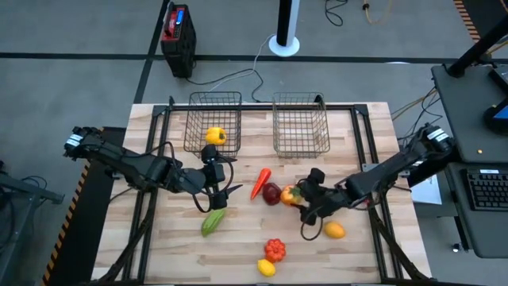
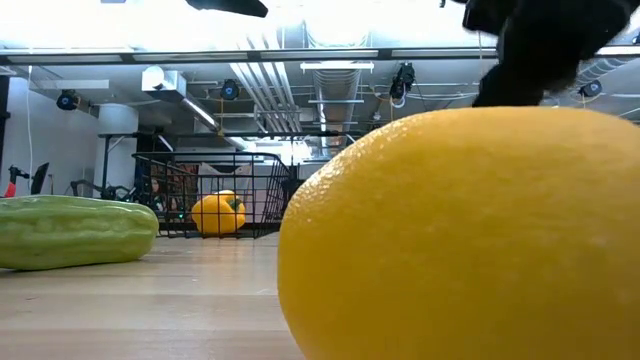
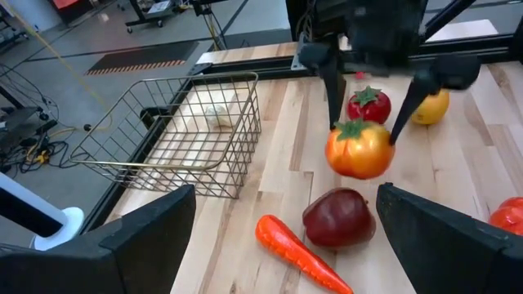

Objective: Sort produce into baskets
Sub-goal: Put the orange tomato into the gold wire basket

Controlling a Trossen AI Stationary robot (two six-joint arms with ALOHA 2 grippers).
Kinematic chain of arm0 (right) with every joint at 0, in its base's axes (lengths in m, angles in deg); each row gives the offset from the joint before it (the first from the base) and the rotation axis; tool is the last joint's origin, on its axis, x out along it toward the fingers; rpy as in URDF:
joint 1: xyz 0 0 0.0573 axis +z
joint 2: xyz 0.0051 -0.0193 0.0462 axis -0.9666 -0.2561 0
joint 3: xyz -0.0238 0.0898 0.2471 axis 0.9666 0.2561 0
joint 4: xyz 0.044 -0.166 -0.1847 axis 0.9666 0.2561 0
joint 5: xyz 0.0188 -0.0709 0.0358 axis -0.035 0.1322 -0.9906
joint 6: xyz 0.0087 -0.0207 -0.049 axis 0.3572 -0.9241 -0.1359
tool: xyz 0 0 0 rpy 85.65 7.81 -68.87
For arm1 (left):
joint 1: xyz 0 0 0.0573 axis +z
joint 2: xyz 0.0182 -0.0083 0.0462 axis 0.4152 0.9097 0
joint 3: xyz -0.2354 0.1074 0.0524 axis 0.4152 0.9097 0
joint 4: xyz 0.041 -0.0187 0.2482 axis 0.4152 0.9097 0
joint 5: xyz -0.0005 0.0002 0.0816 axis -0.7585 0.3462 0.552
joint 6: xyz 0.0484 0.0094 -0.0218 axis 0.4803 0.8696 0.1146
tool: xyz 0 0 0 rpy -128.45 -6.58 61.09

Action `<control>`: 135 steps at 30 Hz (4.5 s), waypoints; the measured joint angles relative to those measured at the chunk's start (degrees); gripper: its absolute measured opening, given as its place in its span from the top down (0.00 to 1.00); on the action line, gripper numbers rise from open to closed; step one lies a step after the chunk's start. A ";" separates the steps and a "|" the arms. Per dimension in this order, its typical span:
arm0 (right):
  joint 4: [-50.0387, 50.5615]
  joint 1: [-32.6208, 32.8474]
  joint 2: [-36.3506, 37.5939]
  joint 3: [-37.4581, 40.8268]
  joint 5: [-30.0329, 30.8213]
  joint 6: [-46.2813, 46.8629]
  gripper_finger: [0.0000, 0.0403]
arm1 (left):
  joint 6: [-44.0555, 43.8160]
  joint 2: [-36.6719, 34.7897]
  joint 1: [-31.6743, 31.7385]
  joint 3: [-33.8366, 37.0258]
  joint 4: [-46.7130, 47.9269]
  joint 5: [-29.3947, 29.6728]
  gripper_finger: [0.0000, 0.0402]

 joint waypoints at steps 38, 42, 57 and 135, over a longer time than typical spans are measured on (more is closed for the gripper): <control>10.83 -53.32 -6.88 -16.40 -7.81 -14.91 0.19 | 0.85 0.02 0.04 0.00 -0.24 0.04 0.10; 10.74 -53.38 -9.34 -16.40 -7.82 -15.87 0.19 | 0.85 0.02 0.04 0.00 -0.22 0.04 0.10; 5.62 -53.38 -10.56 -11.49 -7.69 -15.66 0.19 | 0.86 0.02 0.04 0.00 -0.20 0.04 0.10; -7.86 -53.51 -16.79 -8.18 -4.26 -15.94 0.19 | 2.34 0.02 0.04 0.02 -0.26 1.53 0.10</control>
